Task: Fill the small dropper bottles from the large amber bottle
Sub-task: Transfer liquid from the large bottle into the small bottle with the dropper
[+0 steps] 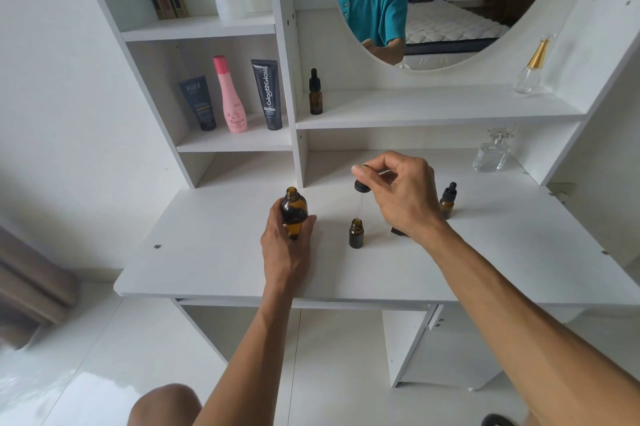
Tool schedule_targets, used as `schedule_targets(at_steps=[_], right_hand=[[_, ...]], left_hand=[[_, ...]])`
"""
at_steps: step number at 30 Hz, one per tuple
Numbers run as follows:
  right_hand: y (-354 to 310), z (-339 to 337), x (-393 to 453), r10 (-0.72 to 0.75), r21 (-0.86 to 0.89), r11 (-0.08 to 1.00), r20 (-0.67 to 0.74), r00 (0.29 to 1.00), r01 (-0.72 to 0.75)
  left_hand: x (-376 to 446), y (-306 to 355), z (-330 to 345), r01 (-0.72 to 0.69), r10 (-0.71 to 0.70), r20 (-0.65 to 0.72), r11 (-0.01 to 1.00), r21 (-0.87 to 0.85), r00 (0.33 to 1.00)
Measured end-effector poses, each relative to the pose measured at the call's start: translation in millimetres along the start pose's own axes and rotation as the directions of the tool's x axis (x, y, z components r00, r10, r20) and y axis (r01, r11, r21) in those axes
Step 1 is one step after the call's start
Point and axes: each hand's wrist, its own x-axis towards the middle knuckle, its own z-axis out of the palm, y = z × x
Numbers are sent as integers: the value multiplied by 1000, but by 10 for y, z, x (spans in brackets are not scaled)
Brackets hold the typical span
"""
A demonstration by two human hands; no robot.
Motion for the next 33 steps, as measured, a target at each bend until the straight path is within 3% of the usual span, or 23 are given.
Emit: schedule_targets(at_steps=[10, 17, 33], right_hand=[[-44, -36, -4, -27, 1, 1000, -3, 1000, 27], [-207, -71, 84, -84, 91, 992, -55, 995, 89], [-729, 465, 393, -143, 245, 961, 27, 989, 132]], left_hand=[[-11, 21, -9, 3, -3, 2, 1000, 7, 1000], [-19, 54, -10, 9, -9, -5, 1000, -2, 1000], [-19, 58, -19, 7, -7, 7, 1000, -12, 1000]])
